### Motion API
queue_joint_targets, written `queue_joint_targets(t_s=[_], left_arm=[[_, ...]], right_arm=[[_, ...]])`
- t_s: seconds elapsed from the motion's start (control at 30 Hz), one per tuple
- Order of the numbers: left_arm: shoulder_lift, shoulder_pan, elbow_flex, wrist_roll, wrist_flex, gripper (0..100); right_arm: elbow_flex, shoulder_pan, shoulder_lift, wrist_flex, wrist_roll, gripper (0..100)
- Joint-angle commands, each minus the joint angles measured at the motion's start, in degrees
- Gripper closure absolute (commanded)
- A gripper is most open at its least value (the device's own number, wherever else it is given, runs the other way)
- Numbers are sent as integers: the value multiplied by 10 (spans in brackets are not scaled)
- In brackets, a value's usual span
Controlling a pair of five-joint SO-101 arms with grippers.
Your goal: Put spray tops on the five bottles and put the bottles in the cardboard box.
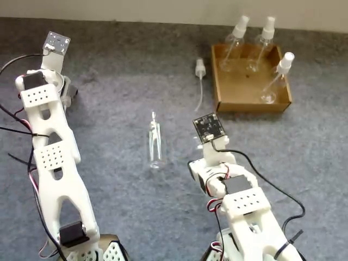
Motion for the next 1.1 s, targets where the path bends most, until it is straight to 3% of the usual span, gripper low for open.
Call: queue_joint_targets(t_s=[0.0,0.23,0.4,0.57,0.67,0.77,0.9,1.07], left_arm=[[12,29,-16,9,-8,731],[-15,24,-21,9,73,974],[-115,14,-22,34,142,995],[-267,25,-18,47,263,995],[-362,17,16,66,268,996],[-479,0,128,76,269,996],[-698,-15,415,76,269,996],[-1030,22,781,-7,266,996]], right_arm=[[-2,7,-7,-15,4,995],[-2,7,-7,-15,4,995],[-2,7,-11,-15,4,995],[-2,7,-12,-14,4,995],[-2,7,-12,-13,4,995],[-2,7,-12,-12,4,995],[-2,6,-12,-12,4,995],[-2,6,-12,-12,4,995]])
